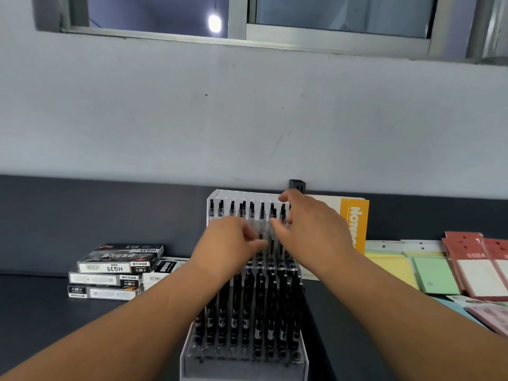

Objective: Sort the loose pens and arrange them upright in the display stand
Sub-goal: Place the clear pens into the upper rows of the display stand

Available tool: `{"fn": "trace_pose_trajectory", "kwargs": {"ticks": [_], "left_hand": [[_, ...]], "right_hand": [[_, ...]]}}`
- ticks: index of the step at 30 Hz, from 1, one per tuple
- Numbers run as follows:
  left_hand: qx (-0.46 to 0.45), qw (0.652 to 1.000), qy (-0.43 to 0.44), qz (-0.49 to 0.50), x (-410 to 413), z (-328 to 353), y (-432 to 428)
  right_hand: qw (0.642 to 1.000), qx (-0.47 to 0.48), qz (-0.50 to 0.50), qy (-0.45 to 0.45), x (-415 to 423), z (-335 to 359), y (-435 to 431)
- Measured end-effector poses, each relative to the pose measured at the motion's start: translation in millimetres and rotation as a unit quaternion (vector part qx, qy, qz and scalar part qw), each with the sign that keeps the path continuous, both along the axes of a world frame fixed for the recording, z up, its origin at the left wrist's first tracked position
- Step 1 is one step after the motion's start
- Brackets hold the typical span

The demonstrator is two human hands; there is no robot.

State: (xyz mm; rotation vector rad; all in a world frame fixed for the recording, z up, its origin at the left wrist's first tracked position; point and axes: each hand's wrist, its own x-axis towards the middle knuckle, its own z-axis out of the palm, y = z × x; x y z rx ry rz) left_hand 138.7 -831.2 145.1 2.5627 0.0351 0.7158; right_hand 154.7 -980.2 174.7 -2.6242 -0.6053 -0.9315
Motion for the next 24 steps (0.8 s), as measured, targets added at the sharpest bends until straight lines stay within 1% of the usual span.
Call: {"fn": "trace_pose_trajectory", "kwargs": {"ticks": [3,6,8,10,13,18,24], "left_hand": [[0.041,0.994,-0.06,0.083,-25,-3,21],[0.113,0.978,-0.089,0.152,-50,-16,49],[0.141,0.968,-0.066,0.198,-66,-25,66],[0.147,0.959,-0.026,0.239,-87,-36,87],[0.143,0.95,0.018,0.276,-123,-51,119],[0.126,0.937,0.047,0.322,-190,-65,185],[0.113,0.925,0.07,0.357,-288,-77,289]], "right_hand": [[0.997,-0.017,0.063,-0.029,-12,-5,19],[0.99,-0.03,0.131,-0.039,-24,-19,50],[0.985,-0.039,0.166,-0.022,-34,-29,69],[0.979,-0.046,0.197,-0.003,-46,-41,91],[0.972,-0.057,0.229,0.019,-69,-56,123],[0.958,-0.084,0.273,0.031,-117,-72,192],[0.939,-0.109,0.321,0.053,-195,-89,313]]}}
